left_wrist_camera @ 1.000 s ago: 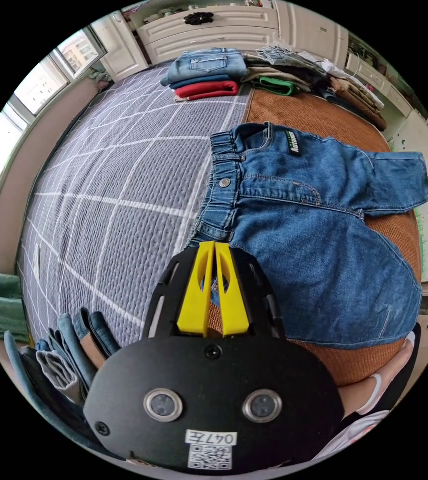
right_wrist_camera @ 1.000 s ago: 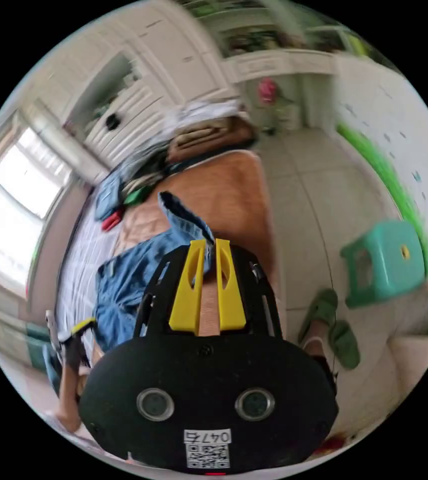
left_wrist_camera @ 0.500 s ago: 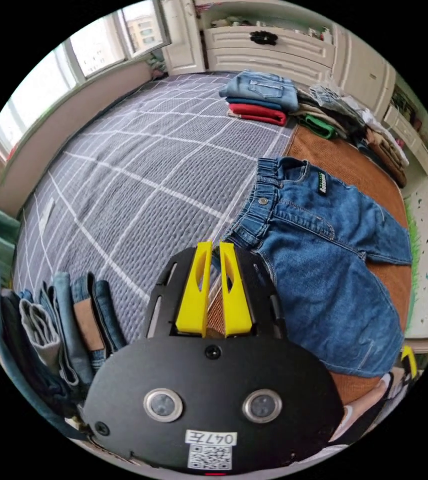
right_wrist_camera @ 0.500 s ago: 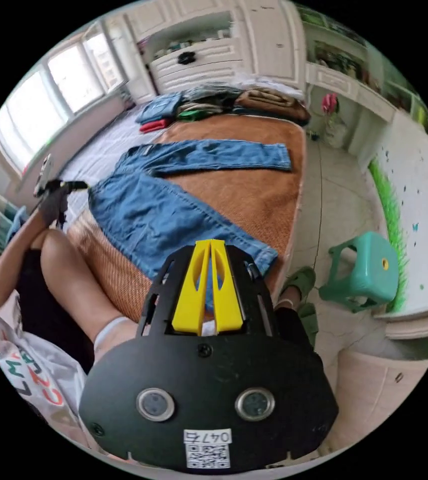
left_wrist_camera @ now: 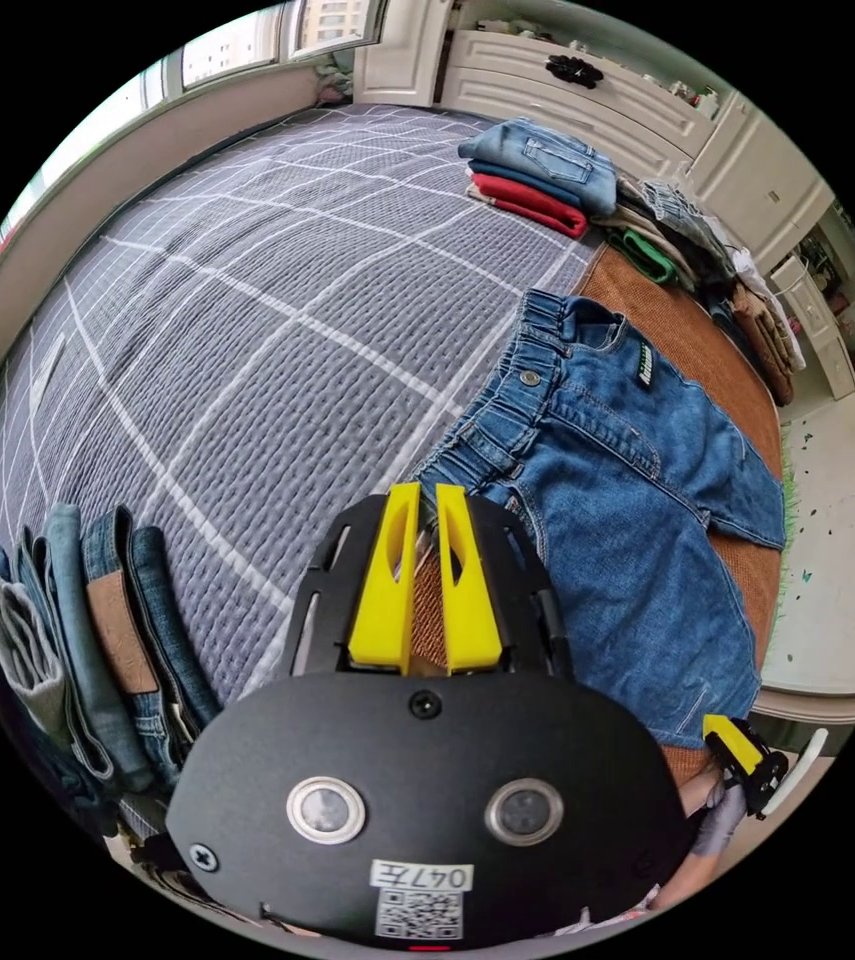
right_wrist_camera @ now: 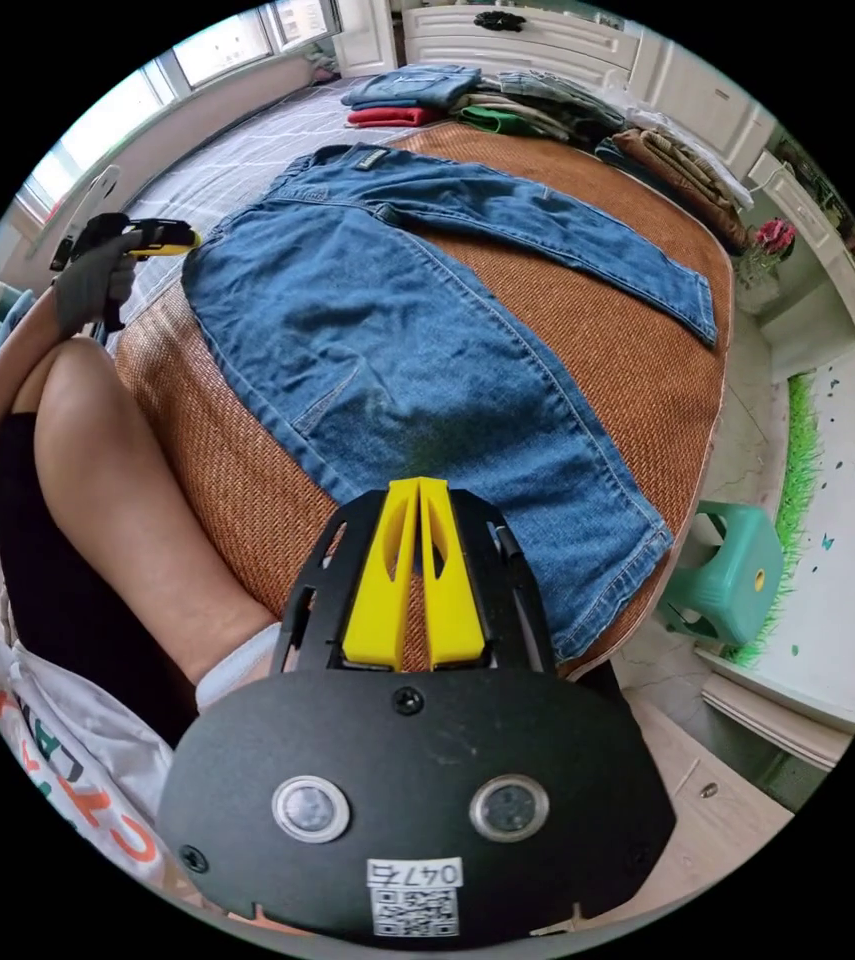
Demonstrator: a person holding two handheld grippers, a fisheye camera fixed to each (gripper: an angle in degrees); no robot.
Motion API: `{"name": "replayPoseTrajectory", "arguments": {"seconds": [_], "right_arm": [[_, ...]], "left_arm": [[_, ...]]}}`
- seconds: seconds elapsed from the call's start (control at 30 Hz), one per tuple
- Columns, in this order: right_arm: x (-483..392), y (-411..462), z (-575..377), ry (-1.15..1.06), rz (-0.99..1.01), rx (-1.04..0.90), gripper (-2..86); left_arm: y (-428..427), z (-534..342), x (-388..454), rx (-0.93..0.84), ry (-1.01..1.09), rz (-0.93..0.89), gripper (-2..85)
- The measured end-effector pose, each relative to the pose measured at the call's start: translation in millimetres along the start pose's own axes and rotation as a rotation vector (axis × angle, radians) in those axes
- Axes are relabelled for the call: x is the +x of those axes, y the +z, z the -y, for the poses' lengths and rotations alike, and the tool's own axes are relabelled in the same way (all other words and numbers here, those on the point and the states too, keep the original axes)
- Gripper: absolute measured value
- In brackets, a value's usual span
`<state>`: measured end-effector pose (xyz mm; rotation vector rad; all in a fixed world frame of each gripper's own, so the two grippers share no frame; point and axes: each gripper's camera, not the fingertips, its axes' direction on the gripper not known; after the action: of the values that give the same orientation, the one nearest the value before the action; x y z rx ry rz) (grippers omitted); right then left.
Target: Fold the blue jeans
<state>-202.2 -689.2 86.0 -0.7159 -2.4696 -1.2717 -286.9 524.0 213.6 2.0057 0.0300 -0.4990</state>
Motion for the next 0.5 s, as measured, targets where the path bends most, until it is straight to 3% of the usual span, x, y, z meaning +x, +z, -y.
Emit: {"name": "replayPoseTrajectory", "arguments": {"seconds": [0.3, 0.5], "right_arm": [[-13, -7, 14, 0.030, 0.083, 0.000, -1.2], [-21, -12, 22, 0.041, 0.135, -0.018, -1.2]], "left_arm": [[24, -12, -32, 0.021, -0.111, -0.141, 3.7], [36, -15, -21, 0.027, -0.054, -0.068, 3.5]]}}
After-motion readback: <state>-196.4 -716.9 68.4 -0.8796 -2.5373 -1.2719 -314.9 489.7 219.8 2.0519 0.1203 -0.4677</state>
